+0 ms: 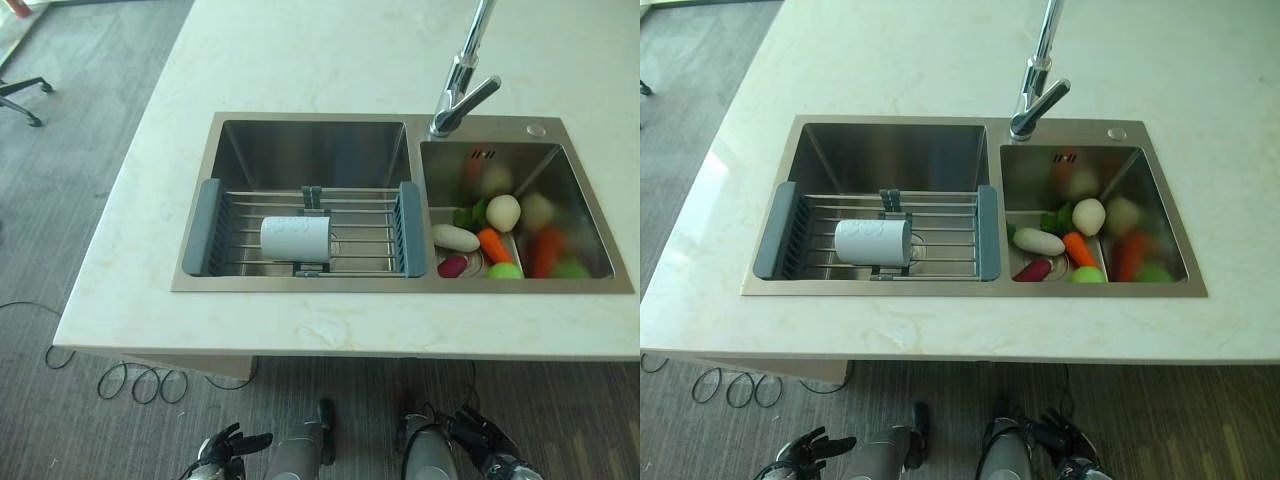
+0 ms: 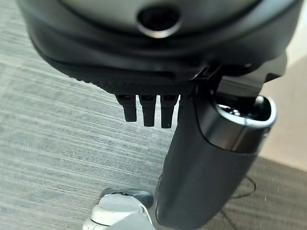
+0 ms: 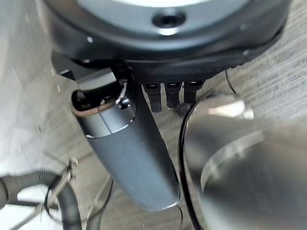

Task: Place the dishes in the dishwasher.

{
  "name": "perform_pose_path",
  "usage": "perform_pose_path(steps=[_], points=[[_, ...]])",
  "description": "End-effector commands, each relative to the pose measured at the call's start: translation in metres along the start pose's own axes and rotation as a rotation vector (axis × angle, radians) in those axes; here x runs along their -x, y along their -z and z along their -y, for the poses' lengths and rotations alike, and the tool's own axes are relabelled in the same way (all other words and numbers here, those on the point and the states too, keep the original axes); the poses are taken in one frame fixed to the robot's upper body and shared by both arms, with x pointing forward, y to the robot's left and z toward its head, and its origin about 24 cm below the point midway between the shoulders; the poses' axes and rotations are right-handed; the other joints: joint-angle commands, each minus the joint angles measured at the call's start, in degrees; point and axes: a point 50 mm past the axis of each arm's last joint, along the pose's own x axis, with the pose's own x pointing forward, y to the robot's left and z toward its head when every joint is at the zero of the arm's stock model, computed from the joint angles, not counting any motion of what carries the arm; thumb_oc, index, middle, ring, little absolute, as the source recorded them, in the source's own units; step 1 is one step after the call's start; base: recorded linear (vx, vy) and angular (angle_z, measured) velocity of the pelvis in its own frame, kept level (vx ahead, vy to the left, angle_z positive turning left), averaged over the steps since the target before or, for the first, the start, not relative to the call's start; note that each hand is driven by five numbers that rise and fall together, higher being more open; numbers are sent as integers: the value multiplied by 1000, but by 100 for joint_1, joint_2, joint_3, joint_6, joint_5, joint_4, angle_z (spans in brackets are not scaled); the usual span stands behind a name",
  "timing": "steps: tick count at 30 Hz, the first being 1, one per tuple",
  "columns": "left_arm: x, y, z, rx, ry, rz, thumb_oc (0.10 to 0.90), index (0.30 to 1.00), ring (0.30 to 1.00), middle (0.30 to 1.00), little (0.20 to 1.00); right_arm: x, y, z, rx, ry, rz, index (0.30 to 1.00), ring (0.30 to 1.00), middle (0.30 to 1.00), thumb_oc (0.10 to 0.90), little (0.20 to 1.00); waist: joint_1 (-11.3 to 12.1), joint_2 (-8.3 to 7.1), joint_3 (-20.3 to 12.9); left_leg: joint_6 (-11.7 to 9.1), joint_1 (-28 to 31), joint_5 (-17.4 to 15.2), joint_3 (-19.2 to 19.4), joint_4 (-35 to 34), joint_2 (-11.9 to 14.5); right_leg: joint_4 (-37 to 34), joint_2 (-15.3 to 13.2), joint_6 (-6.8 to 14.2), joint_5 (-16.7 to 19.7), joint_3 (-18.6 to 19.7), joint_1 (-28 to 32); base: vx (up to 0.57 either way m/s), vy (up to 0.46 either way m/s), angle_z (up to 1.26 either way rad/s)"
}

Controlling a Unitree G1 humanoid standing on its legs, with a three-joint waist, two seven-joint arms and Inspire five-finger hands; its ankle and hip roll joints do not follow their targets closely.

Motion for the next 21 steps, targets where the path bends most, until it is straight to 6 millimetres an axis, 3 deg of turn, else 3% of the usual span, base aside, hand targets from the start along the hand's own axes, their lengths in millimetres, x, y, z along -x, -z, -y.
perform_pose_path(steps=[1, 6, 10, 11, 12, 15, 16, 17, 18, 20, 21], points=[[4, 20, -8, -46, -45, -44, 800, 900, 900, 900, 900, 10, -5, 28, -12, 90, 31, 900, 900, 900, 800, 900, -23, 86, -364, -530, 186, -563, 206, -81, 557, 50, 81, 291, -429, 58, 268, 95, -110, 6], [5, 22, -10, 44, -79, -34, 800, 900, 900, 900, 900, 13, -1, 36, -14, 111, 25, 900, 900, 900, 800, 900, -29, 127, -415, -640, 258, -543, 244, -81, 684, 50, 71, 244, -567, -44, 439, 37, -47, 13], [6, 20, -27, 272, -187, 10, 800, 900, 900, 900, 900, 17, -3, 46, -27, 136, 31, 900, 900, 900, 800, 900, 3, 195, -449, -673, 359, -585, 188, -81, 684, 50, 47, 193, -674, -113, 604, 29, -6, 1], [10, 9, -52, 246, -336, 125, 800, 900, 900, 900, 900, 20, -5, 53, -26, 154, 33, 900, 900, 900, 800, 900, 32, 235, -488, -695, 424, -612, 143, -81, 662, 50, 42, 173, -737, -134, 706, 67, 15, 5], [11, 5, -59, 241, -371, 158, 800, 900, 900, 900, 900, 21, -6, 55, -23, 159, 34, 900, 900, 900, 800, 900, 35, 250, -491, -698, 436, -615, 134, -81, 659, 50, 39, 171, -752, -140, 727, 73, 36, 8], [23, -26, -105, 285, -607, 339, 800, 900, 900, 900, 900, 27, -12, 69, -7, 192, 39, 900, 900, 900, 800, 900, 76, 329, -502, -704, 517, -655, 99, -81, 646, 50, 33, 179, -837, -148, 841, 41, 48, 6], [46, -60, -157, 293, -832, 505, 800, 900, 900, 900, 900, 33, -12, 79, -13, 218, 46, 900, 900, 900, 800, 900, 151, 388, -539, -689, 519, -673, 21, -81, 618, 50, 32, 185, -877, -165, 877, 20, 40, 6], [48, -63, -161, 288, -845, 519, 800, 900, 900, 900, 900, 33, -12, 79, -13, 218, 47, 900, 900, 900, 800, 900, 154, 389, -552, -684, 490, -649, 9, -81, 612, 50, 31, 182, -857, -169, 853, 27, 23, 12], [75, -96, -193, 257, -1026, 685, 800, 900, 900, 900, 900, 35, -8, 82, -16, 224, 46, 900, 900, 900, 800, 900, 249, 414, -584, -669, 519, -691, -75, -81, 583, 50, 38, 194, -918, -199, 924, 1, -4, 16], [91, -112, -207, 219, -1128, 777, 800, 900, 900, 900, 900, 35, -6, 81, -13, 223, 44, 900, 900, 900, 800, 900, 292, 426, -621, -662, 488, -669, -112, -81, 570, 50, 36, 197, -911, -215, 915, 21, -19, 15], [128, -143, -235, 169, -1285, 941, 800, 900, 900, 900, 900, 34, -2, 78, -10, 220, 35, 900, 900, 900, 800, 900, 374, 445, -686, -669, 522, -714, -149, -81, 567, 50, 37, 214, -965, -264, 978, 29, -33, 8]])
